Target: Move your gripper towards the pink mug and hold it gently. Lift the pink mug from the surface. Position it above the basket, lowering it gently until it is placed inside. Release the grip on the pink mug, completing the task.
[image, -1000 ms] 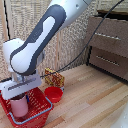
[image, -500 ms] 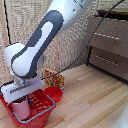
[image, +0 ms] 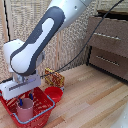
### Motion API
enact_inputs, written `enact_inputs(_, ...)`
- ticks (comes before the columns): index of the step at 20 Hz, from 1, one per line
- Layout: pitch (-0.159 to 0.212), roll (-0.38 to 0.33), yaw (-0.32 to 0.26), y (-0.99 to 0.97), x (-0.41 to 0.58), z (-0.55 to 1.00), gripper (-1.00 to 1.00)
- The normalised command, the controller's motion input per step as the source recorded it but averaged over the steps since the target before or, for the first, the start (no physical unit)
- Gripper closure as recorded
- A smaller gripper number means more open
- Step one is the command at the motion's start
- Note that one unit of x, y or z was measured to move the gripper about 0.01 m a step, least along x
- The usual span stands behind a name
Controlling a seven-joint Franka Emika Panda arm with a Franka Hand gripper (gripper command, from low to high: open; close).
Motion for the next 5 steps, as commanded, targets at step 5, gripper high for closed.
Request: enact_inputs(5,0.0,0.0,0.069,-0.05,0.117,0.75,-1.0)
